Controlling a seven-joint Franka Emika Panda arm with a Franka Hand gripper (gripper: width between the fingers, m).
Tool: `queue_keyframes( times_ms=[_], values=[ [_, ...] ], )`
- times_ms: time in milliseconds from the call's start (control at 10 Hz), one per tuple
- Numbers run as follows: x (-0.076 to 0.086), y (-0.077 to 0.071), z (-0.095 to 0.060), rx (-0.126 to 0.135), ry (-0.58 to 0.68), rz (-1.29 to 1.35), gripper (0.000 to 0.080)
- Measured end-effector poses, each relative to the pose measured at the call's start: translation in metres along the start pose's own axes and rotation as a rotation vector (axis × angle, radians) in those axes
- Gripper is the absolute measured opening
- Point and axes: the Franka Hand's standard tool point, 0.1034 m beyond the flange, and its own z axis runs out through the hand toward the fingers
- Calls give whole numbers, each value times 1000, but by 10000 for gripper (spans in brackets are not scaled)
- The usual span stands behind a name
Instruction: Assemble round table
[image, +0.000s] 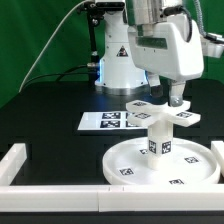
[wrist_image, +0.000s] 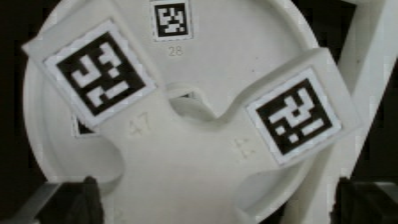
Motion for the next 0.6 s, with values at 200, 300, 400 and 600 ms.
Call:
queue_keyframes(
  times_ms=[200,300,400,600],
  values=[
    [-7,-1,6,-25,-22,-410,648],
    [-9,-3,7,-25,-26,-466,648],
    [-8,-2,7,-24,-27,-555,648],
    [-5,0,7,-33,-29,-775,648]
  ],
)
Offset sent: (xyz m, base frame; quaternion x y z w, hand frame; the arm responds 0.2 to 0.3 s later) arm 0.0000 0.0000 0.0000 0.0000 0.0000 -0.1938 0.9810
